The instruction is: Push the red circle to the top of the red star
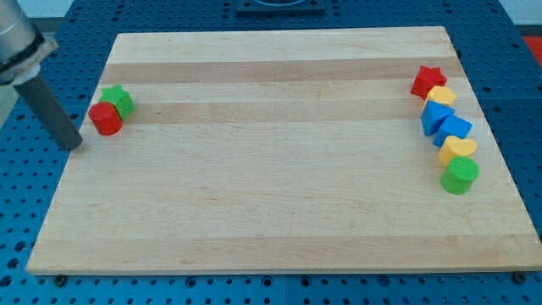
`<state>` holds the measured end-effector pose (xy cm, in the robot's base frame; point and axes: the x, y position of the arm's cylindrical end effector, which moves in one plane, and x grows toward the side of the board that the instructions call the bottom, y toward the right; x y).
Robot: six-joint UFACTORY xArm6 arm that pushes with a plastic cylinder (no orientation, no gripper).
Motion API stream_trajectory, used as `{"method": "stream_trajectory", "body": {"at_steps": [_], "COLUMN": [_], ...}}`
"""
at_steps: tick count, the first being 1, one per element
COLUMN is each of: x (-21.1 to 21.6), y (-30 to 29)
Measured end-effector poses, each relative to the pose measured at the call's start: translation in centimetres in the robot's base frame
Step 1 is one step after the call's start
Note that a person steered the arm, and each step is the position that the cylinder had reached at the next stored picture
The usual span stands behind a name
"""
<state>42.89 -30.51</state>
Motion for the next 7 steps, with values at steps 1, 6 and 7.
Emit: {"method": "stream_trajectory", "body": {"at_steps": [1, 6, 7], "x": [-1.6, -5.3, -5.7], "y": [4.4, 18.8, 26.0]}}
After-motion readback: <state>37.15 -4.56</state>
